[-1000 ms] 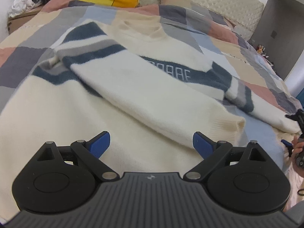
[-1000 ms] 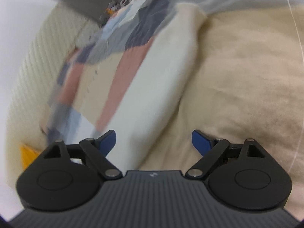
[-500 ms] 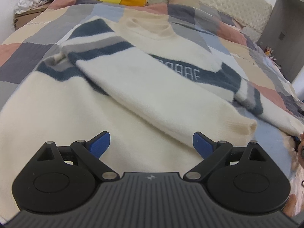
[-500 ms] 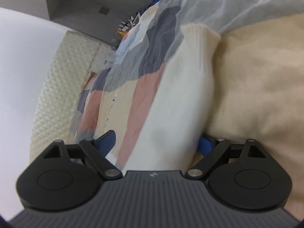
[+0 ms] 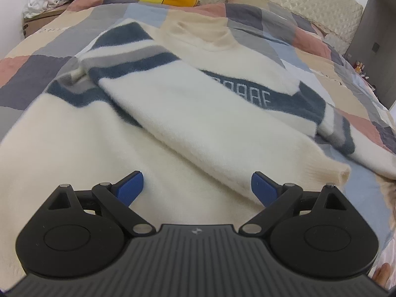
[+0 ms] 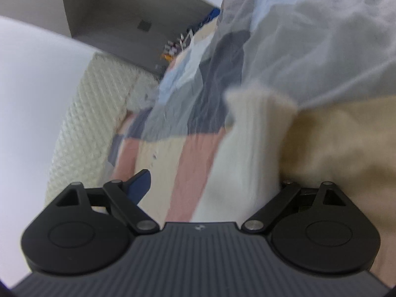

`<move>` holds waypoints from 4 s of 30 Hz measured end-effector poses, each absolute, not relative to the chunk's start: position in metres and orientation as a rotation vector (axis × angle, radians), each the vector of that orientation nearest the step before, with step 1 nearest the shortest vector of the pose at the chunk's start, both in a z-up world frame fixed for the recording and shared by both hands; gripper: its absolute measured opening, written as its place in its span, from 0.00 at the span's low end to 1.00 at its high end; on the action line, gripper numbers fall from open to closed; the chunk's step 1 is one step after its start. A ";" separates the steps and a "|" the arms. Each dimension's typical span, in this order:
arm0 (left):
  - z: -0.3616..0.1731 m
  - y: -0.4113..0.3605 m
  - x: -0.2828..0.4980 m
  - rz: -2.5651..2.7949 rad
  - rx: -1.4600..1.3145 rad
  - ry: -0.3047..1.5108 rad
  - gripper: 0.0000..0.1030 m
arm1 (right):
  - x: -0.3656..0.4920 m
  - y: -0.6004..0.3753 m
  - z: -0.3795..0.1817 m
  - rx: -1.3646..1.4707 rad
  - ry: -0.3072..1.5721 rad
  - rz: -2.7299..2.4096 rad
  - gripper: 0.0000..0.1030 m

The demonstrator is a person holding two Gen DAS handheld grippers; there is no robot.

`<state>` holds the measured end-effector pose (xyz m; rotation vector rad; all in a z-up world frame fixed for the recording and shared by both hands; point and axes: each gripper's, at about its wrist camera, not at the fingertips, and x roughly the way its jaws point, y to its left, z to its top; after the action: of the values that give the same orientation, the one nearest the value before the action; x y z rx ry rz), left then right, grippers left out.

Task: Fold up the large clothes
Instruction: 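Move the right gripper to the other sleeve cuff and close on it, then lift the cuff and lay the sleeve across the sweater body, open right gripper, then move both grippers down to the sweater hem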

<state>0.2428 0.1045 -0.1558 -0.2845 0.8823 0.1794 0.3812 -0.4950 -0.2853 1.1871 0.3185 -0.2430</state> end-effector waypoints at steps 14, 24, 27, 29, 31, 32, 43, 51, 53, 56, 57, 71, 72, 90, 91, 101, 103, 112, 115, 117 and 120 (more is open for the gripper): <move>-0.133 0.091 0.240 0.124 -0.223 0.793 0.95 | 0.378 -0.516 -0.268 1.083 0.273 -0.275 0.10; -0.116 0.100 0.236 0.164 -0.215 0.772 0.95 | 0.383 -0.480 -0.174 0.912 0.201 -0.132 0.10; -0.113 0.098 0.234 0.166 -0.179 0.761 0.95 | 0.383 -0.453 -0.140 0.783 0.196 -0.090 0.10; -0.107 0.101 0.231 0.162 -0.187 0.742 0.95 | 0.381 -0.429 -0.120 0.703 0.192 -0.052 0.10; -0.102 0.106 0.226 0.161 -0.215 0.720 0.95 | 0.379 -0.395 -0.100 0.577 0.195 -0.005 0.10; -0.100 0.108 0.223 0.160 -0.223 0.713 0.95 | 0.377 -0.376 -0.092 0.511 0.198 0.014 0.10; -0.078 0.148 0.196 0.272 -0.211 0.627 0.95 | 0.344 -0.200 -0.014 0.331 0.163 0.319 0.10; -0.068 0.193 0.173 0.306 -0.333 0.577 0.95 | 0.297 -0.095 0.036 0.216 0.123 0.516 0.10; -0.064 0.209 0.165 0.323 -0.383 0.551 0.95 | 0.289 -0.071 0.037 0.174 0.124 0.563 0.10; -0.059 0.232 0.149 0.359 -0.420 0.517 0.95 | 0.276 -0.032 0.029 0.137 0.143 0.626 0.10; -0.057 0.240 0.143 0.376 -0.431 0.504 0.95 | 0.272 -0.017 0.023 0.121 0.150 0.646 0.10; -0.064 0.317 0.101 0.485 -0.620 0.450 0.95 | 0.248 0.108 -0.120 0.065 0.467 0.834 0.10; -0.065 0.317 0.103 0.482 -0.620 0.448 0.95 | 0.244 0.111 -0.133 0.052 0.489 0.839 0.10; -0.099 0.316 0.146 0.419 -0.678 0.546 0.95 | 0.231 0.110 -0.185 -0.001 0.764 0.946 0.68; -0.100 0.313 0.147 0.408 -0.683 0.548 0.95 | 0.230 0.104 -0.183 -0.002 0.769 0.957 0.68; -0.111 0.288 0.163 0.355 -0.669 0.616 0.94 | 0.227 0.032 -0.152 -0.019 0.713 0.900 0.68; -0.115 0.282 0.170 0.357 -0.655 0.642 0.94 | 0.225 0.019 -0.149 -0.052 0.669 0.849 0.68; -0.136 0.268 0.198 0.376 -0.614 0.746 0.93 | 0.242 -0.034 -0.168 0.140 0.771 0.573 0.68; -0.141 0.261 0.206 0.381 -0.579 0.777 0.92 | 0.250 -0.045 -0.177 0.149 0.794 0.501 0.60; -0.142 0.255 0.209 0.365 -0.549 0.789 0.81 | 0.254 -0.052 -0.180 0.158 0.788 0.461 0.53; -0.141 0.243 0.213 0.338 -0.504 0.792 0.65 | 0.263 -0.063 -0.184 0.191 0.815 0.386 0.44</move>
<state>0.2131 0.2426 -0.1407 -0.5036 0.7924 0.3376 0.2632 -0.0629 -0.1843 0.1914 0.8152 0.3862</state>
